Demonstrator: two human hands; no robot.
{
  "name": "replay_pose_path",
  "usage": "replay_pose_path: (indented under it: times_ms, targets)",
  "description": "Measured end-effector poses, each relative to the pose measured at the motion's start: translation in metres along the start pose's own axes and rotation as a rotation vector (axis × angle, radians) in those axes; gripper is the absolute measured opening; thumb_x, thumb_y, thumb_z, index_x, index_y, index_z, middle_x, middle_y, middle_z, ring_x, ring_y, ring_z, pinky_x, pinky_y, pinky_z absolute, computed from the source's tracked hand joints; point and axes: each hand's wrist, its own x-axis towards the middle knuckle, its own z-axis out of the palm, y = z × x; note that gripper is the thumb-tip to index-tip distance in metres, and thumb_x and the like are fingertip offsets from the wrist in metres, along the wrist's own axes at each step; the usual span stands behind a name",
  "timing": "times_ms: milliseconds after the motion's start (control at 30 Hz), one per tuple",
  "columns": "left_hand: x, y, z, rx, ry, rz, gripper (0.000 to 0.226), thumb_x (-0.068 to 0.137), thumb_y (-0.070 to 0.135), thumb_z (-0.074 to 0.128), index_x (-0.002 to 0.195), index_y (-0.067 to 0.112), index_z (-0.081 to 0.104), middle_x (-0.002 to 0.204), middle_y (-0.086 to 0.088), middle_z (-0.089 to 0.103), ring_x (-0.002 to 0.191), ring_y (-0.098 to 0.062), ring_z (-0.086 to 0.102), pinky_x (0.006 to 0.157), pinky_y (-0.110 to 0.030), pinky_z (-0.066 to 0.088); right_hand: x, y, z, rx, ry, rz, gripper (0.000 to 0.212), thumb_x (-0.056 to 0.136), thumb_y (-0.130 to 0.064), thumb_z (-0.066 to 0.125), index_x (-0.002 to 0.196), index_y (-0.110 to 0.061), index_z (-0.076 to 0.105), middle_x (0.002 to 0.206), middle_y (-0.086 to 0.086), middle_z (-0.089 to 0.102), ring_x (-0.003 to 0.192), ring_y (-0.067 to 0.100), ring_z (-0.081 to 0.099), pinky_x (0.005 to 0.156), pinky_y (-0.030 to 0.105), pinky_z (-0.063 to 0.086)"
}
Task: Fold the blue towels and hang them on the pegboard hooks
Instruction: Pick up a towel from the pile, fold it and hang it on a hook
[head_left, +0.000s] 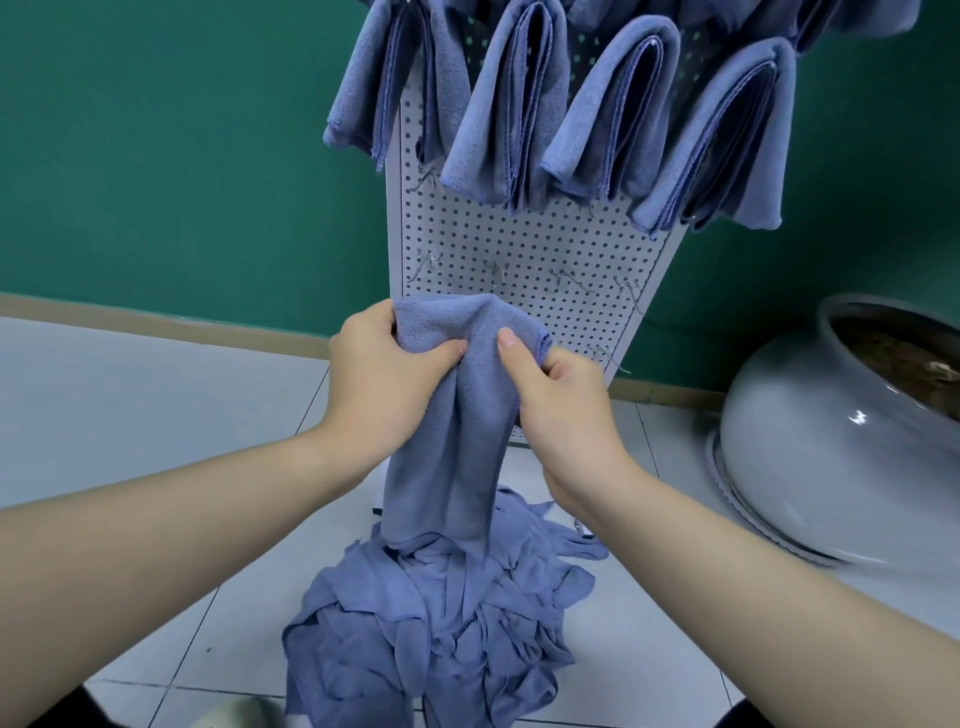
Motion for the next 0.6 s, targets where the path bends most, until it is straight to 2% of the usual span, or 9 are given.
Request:
replay_pose_path:
  times_ms: [67,167,267,333,467,533,600]
  targets:
    - [-0.003,0.002,0.000,-0.023,-0.019,0.008,0.023,0.081,0.017,0.083,0.102,0.026,0.078,0.092,0.014,0.079,0.089,-0.006,0.075,0.085,-0.041,0.063,-0.001,0.000,0.001,-0.006,0.007,-0.008,0.073,0.080,-0.062,0.066,0.092,0.010,0.058,0.078,0.007,0.055,0.076,0.019,0.049,0.072,0.040,0.040]
    - [-0.007,0.003,0.002,-0.059,-0.038,0.009,0.021,0.084,0.014,0.081,0.103,0.023,0.078,0.092,0.012,0.080,0.091,-0.009,0.076,0.088,-0.044,0.062,-0.001,-0.001,-0.001,-0.029,0.037,-0.030,0.055,0.099,-0.043,0.065,0.081,0.007,0.052,0.072,0.005,0.045,0.069,0.018,0.040,0.066,0.036,0.034]
    - [-0.012,0.005,0.004,-0.105,-0.050,-0.005,0.012,0.086,0.014,0.080,0.097,0.019,0.079,0.089,0.007,0.080,0.089,-0.014,0.077,0.083,-0.040,0.062,-0.001,-0.003,-0.004,-0.082,0.057,-0.069,0.046,0.102,-0.037,0.061,0.069,-0.012,0.043,0.058,-0.004,0.033,0.055,0.012,0.028,0.051,0.025,0.026]
    - [-0.017,0.006,0.006,-0.148,-0.084,-0.015,0.008,0.089,0.012,0.077,0.095,0.016,0.079,0.087,0.003,0.080,0.086,-0.015,0.076,0.078,-0.036,0.061,0.000,-0.004,-0.005,-0.101,0.064,-0.091,0.047,0.103,-0.036,0.061,0.066,-0.019,0.038,0.054,-0.010,0.030,0.051,0.010,0.024,0.049,0.024,0.023]
    - [-0.025,0.008,0.008,-0.173,-0.177,0.023,0.024,0.091,-0.003,0.067,0.102,0.016,0.077,0.097,0.004,0.080,0.098,-0.014,0.075,0.092,-0.034,0.060,0.000,-0.007,-0.007,-0.094,0.070,-0.116,0.043,0.103,-0.035,0.062,0.068,-0.014,0.045,0.060,-0.001,0.035,0.055,0.013,0.029,0.051,0.026,0.025]
    - [-0.027,0.009,0.008,-0.135,-0.207,0.061,0.033,0.090,-0.008,0.061,0.107,0.017,0.076,0.101,0.007,0.079,0.103,-0.011,0.074,0.097,-0.035,0.058,0.000,-0.009,-0.008,-0.076,0.066,-0.118,0.045,0.103,-0.035,0.061,0.073,-0.003,0.051,0.065,0.005,0.041,0.060,0.015,0.034,0.056,0.029,0.029]
    - [-0.028,0.009,0.008,-0.123,-0.223,0.091,0.042,0.088,-0.009,0.056,0.113,0.018,0.076,0.107,0.007,0.078,0.109,-0.010,0.071,0.102,-0.038,0.056,0.001,-0.010,-0.007,-0.062,0.053,-0.118,0.048,0.103,-0.036,0.061,0.085,0.009,0.057,0.071,0.008,0.049,0.066,0.017,0.040,0.063,0.033,0.034]
